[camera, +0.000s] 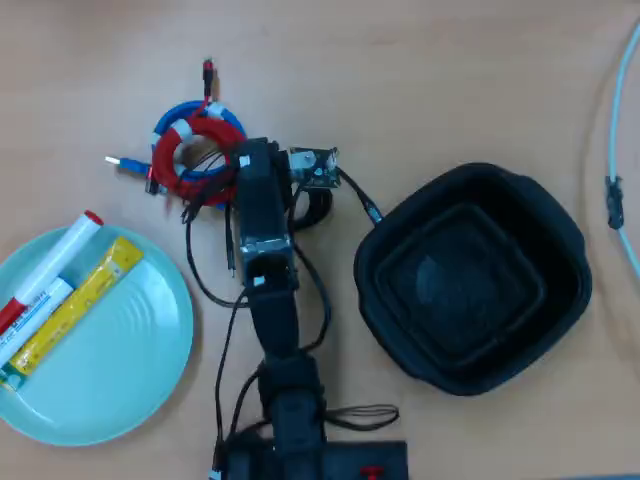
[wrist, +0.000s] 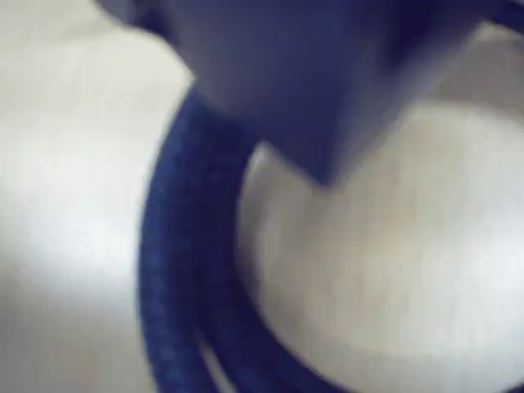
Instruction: Put a black charging cable in a black bowl and put a red charging cable in a green bowl
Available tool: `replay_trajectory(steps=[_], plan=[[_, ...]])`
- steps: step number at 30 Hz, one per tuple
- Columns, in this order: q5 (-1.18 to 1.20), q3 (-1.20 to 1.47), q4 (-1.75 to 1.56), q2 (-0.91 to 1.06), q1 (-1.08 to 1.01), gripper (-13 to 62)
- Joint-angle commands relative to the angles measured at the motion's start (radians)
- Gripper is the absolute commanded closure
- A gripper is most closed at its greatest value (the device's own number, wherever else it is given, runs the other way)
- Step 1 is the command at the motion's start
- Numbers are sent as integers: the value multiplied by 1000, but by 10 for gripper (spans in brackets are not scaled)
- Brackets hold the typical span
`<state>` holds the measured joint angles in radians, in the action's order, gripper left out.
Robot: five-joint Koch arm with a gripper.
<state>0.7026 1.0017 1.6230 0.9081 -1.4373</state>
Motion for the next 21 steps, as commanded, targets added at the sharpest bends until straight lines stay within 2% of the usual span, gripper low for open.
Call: replay_trajectory(steps=[1, 8, 13, 21], plan=[[-23, -54, 75, 101, 2, 570], [-109, -60, 75, 451, 21, 569], [-193, -52, 75, 607, 46, 569], [-189, 35, 83, 902, 34, 570]])
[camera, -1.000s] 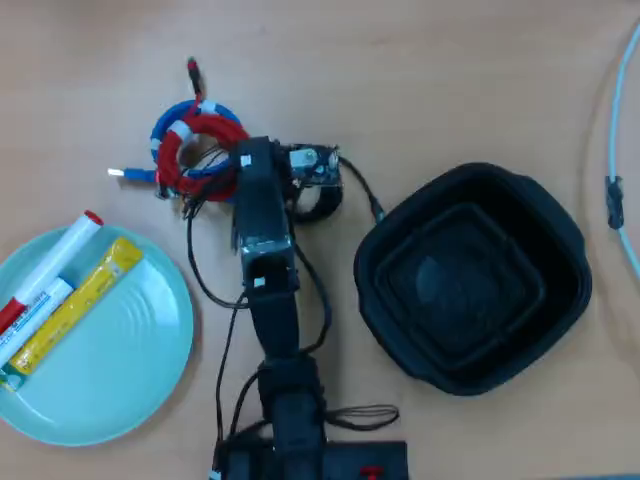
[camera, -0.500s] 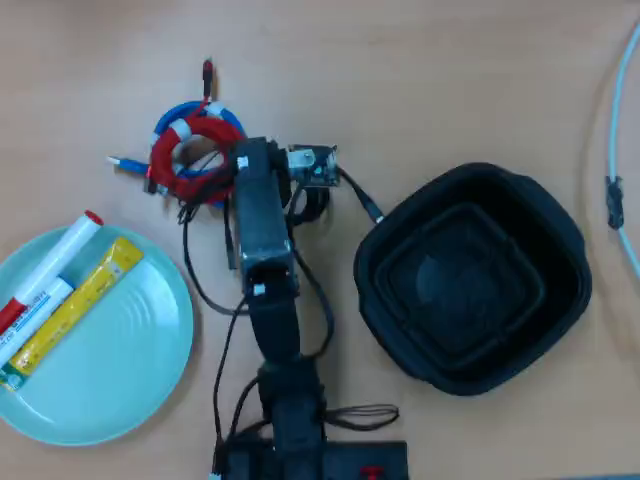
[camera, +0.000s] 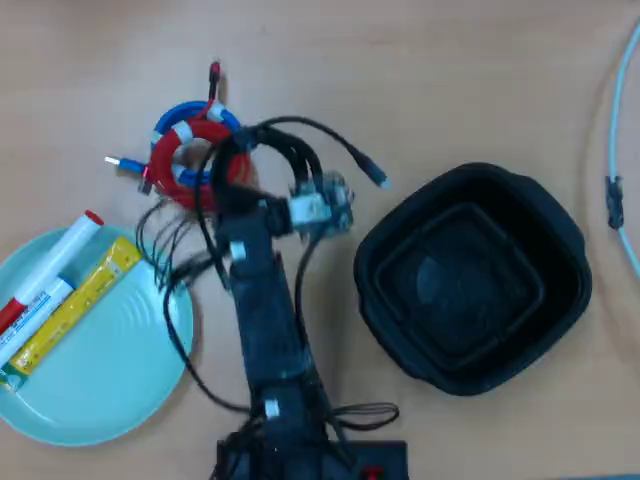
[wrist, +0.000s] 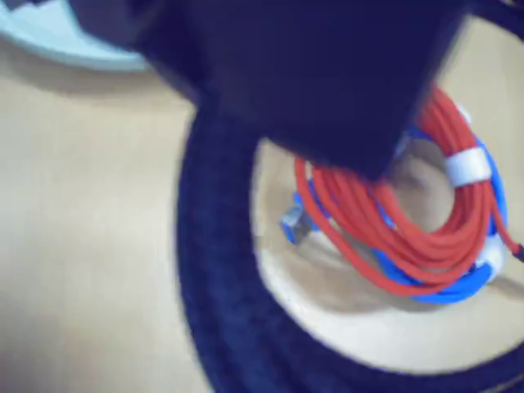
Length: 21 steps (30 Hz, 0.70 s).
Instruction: Put a black charging cable in a black bowl and put a red charging cable in a green bowl
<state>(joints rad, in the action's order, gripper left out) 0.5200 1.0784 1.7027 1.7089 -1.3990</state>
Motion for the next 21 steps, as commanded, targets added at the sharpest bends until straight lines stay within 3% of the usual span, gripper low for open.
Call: replay_trajectory(steps=[1, 14, 21], plan=[[-8, -41, 3, 117, -14, 570], [-46, -43, -8, 117, -446, 569], [-285, -46, -80, 9, -684, 570]])
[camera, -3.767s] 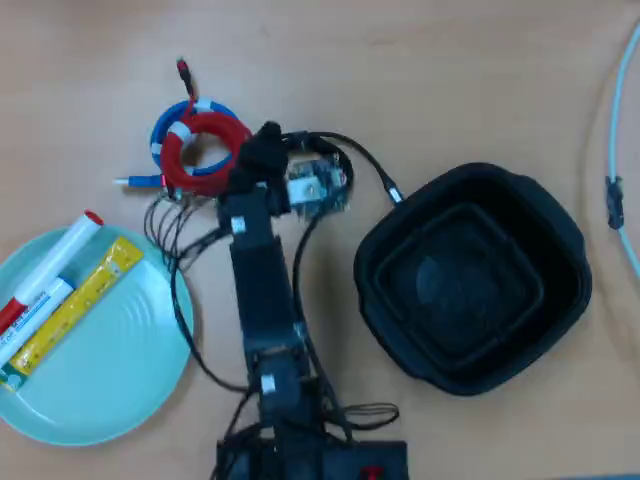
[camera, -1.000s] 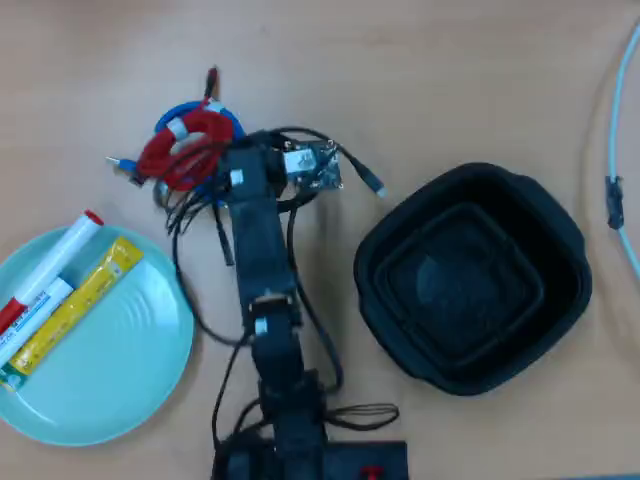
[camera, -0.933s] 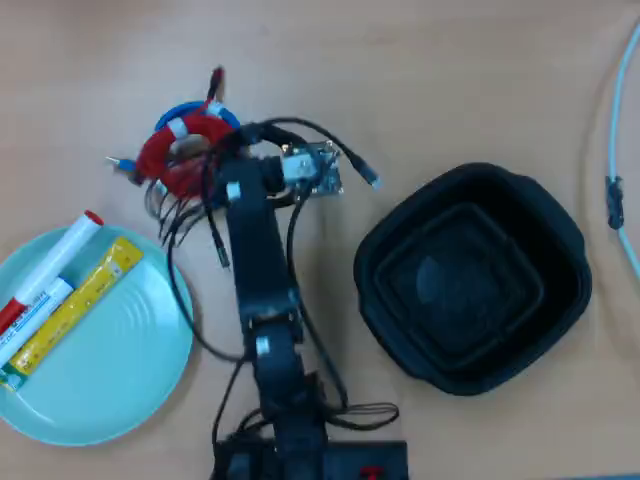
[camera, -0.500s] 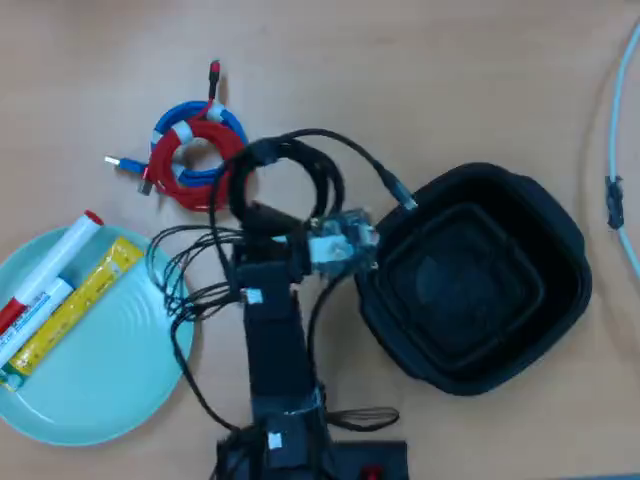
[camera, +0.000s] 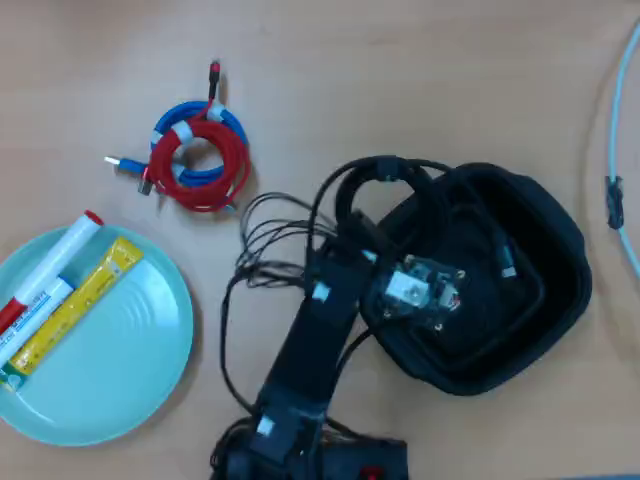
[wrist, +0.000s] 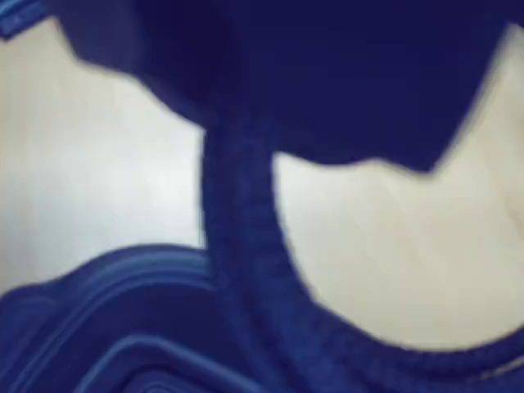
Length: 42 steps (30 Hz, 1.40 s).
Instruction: Put a black charging cable in a black bowl and put a red charging cable in a green bowl
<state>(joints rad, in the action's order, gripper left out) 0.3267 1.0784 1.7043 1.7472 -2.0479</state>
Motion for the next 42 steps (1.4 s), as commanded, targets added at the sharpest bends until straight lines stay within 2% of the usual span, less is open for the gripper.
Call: replay_trajectory(steps=[1, 8, 20, 22, 27, 29, 31, 36, 42], plan=[[-132, -44, -91, -57, -67, 569], [-201, -54, -150, -341, -233, 569], [-198, 54, -216, -391, -411, 549], [-199, 109, -275, -391, -408, 499], [-204, 249, -408, -379, -402, 270], [-216, 253, -410, -373, -397, 207], [-239, 247, -407, -359, -370, 182], [-310, 245, -403, -212, -239, 181], [-569, 225, -416, -155, 121, 181]])
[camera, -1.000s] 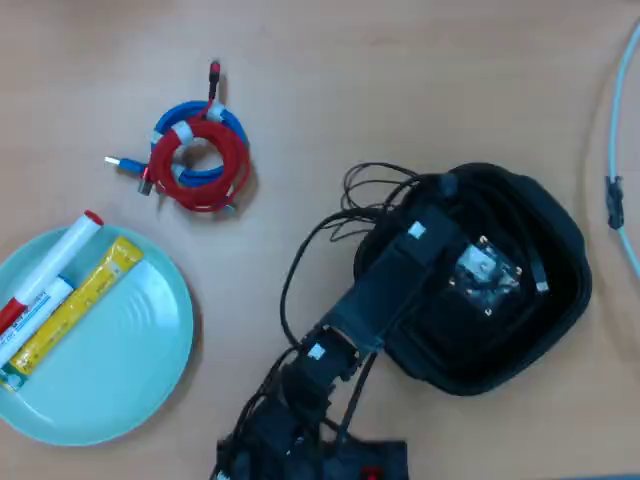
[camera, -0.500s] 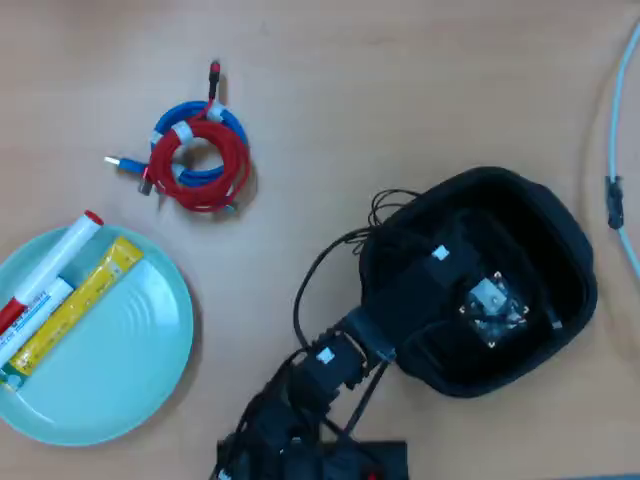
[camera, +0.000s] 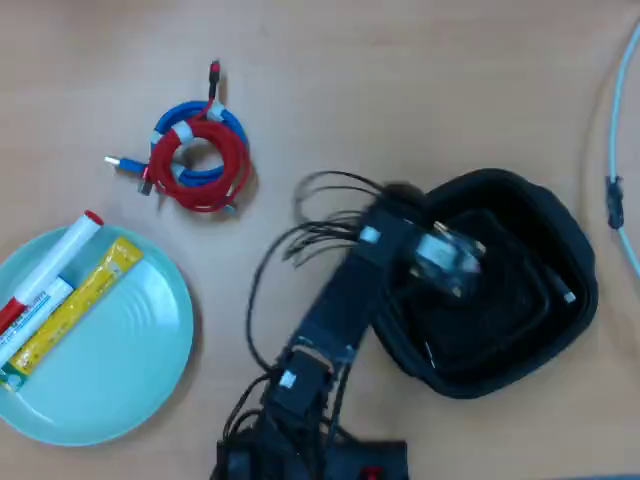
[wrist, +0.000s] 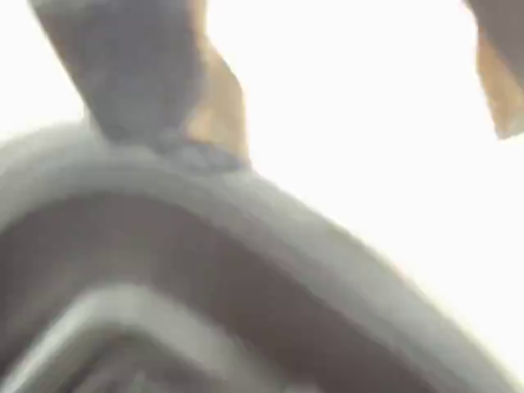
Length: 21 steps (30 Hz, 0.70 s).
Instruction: Put a black charging cable in a black bowl and put a red charging cable in a green bowl
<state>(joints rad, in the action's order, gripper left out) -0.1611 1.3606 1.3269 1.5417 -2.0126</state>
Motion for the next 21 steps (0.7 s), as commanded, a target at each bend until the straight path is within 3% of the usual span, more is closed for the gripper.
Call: replay_trajectory(steps=[1, 15, 21], plan=[[-100, -57, -35, 52, 132, 182], [-31, -61, -38, 38, 735, 176], [14, -66, -49, -32, 887, 172]])
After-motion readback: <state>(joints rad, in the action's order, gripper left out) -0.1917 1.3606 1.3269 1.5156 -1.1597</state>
